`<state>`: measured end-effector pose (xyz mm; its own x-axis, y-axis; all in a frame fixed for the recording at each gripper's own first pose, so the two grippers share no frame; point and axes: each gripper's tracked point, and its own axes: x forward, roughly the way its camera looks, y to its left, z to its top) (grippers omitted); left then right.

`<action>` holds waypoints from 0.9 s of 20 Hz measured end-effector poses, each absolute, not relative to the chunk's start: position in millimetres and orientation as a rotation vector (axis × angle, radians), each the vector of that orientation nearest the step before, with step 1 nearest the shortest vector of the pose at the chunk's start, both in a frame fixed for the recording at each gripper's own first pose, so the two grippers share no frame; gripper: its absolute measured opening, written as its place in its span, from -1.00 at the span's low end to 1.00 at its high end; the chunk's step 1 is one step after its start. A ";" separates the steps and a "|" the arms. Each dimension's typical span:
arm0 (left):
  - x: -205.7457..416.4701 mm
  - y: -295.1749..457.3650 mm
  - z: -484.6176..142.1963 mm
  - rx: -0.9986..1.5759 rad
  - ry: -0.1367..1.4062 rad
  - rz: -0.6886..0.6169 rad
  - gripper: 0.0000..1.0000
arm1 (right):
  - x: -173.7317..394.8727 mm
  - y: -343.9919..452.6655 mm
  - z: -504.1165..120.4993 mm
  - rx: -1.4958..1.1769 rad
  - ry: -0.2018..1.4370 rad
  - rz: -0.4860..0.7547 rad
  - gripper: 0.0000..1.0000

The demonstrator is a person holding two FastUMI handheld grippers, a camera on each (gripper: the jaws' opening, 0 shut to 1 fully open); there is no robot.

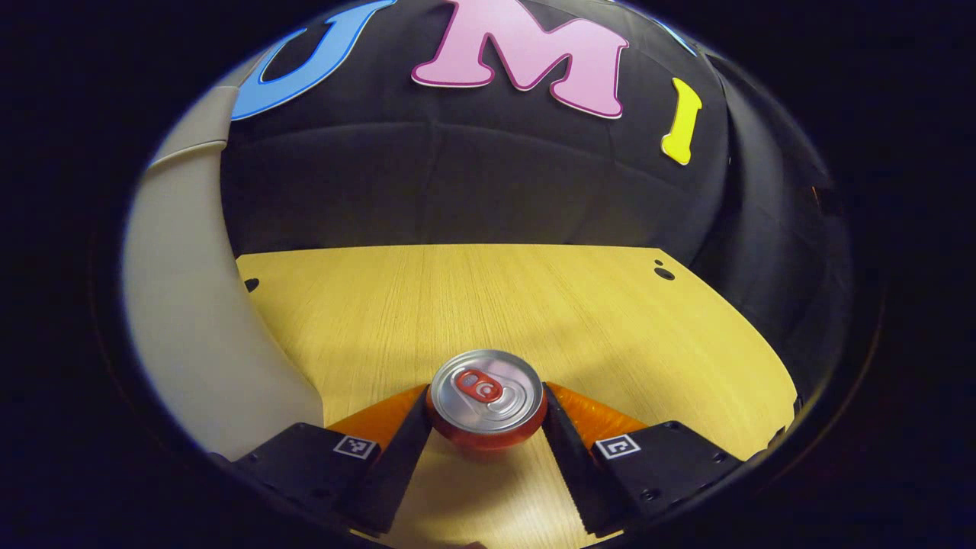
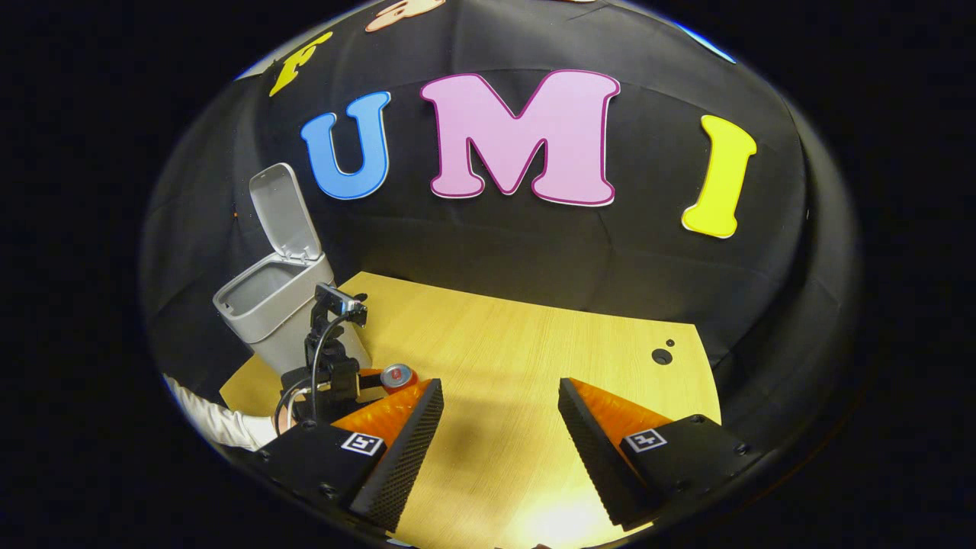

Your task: Press the lid of the desktop garbage bin to open it, pick up the crumpled paper on the desktop and throw it into the bin, then pick up the pop can on the desktop and drop it into the bin, and finally close the garbage bin lid.

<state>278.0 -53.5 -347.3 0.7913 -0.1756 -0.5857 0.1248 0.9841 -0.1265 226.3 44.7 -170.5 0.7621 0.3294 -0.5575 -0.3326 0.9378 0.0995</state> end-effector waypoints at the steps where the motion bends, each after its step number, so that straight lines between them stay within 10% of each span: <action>1: 274.8 -52.4 -342.4 -0.076 0.630 -0.166 0.74 | 225.7 42.6 -170.4 -0.003 0.607 0.355 0.95; 18: 205.1 92.8 -12.4 0.027 0.173 0.004 0.72 | 198.7 84.8 -145.0 0.105 0.515 0.397 0.95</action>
<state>205.1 92.8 -12.4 0.9851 0.0061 -0.1717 -0.0014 0.9996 0.0270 198.7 84.8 -145.0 0.7960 0.3952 -0.4585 -0.3429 0.9186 0.1966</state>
